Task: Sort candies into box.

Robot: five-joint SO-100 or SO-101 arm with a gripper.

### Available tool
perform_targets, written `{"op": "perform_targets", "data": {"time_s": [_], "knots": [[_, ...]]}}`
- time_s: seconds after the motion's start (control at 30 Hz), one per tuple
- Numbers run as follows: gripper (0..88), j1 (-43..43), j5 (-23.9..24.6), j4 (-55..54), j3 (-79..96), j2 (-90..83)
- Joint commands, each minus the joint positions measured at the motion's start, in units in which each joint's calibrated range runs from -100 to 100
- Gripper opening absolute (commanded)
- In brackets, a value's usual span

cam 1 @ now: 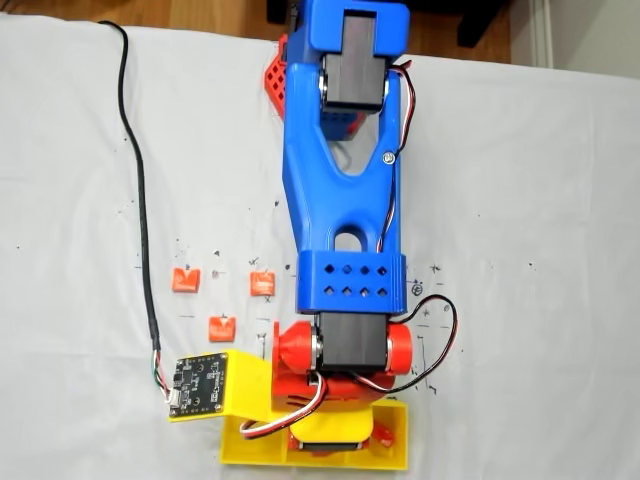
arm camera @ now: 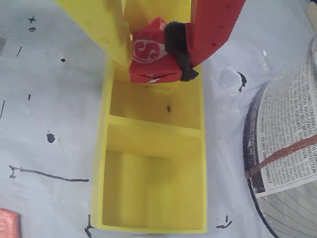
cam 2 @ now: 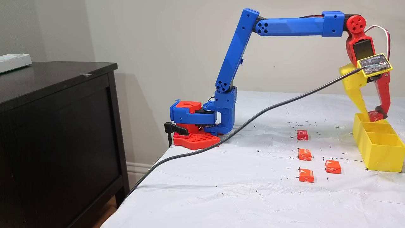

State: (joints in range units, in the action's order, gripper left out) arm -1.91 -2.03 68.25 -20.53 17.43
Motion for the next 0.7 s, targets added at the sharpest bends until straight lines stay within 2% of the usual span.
{"op": "perform_targets", "data": {"time_s": [0.0, 0.07, 0.2, 0.33, 0.4, 0.67], "knots": [[0.2, -0.4, -0.4, 0.1, -4.8, -1.7], [3.2, -0.4, -0.4, 0.3, -4.9, -1.5], [19.2, -0.5, -0.3, 0.3, -4.8, -1.3], [21.5, -0.5, -0.3, 0.3, -4.5, -1.4], [25.6, -0.6, -0.3, 0.2, -4.2, -1.7], [25.5, -0.7, -0.2, 0.2, -3.0, -3.7]]}}
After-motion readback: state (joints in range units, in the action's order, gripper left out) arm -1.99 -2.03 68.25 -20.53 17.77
